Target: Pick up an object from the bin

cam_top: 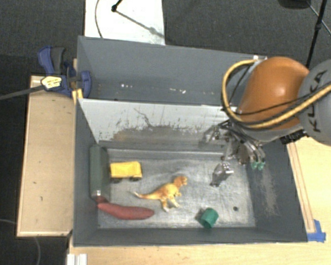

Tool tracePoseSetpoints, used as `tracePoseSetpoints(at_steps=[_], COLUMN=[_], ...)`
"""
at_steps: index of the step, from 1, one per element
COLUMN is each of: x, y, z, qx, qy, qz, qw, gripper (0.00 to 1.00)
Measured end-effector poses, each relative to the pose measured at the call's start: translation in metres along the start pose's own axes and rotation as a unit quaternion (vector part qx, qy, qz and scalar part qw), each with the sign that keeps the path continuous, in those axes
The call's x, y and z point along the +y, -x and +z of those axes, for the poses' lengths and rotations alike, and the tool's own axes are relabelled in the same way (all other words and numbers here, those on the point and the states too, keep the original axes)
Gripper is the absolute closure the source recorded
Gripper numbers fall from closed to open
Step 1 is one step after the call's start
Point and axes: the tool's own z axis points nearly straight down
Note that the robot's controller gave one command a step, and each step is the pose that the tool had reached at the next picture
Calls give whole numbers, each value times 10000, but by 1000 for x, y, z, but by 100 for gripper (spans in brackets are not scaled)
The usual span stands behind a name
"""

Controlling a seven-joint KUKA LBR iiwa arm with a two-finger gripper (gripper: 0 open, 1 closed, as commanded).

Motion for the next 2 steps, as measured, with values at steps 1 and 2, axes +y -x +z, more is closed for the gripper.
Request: tracePoseSetpoints(at_steps=[1,2], x=[-3,72], y=[-49,-13], z=[36,50], qx=[10,-6], qy=[8,4], qz=[-1047,-1672], qw=[9945,9859], gripper=[0,0])
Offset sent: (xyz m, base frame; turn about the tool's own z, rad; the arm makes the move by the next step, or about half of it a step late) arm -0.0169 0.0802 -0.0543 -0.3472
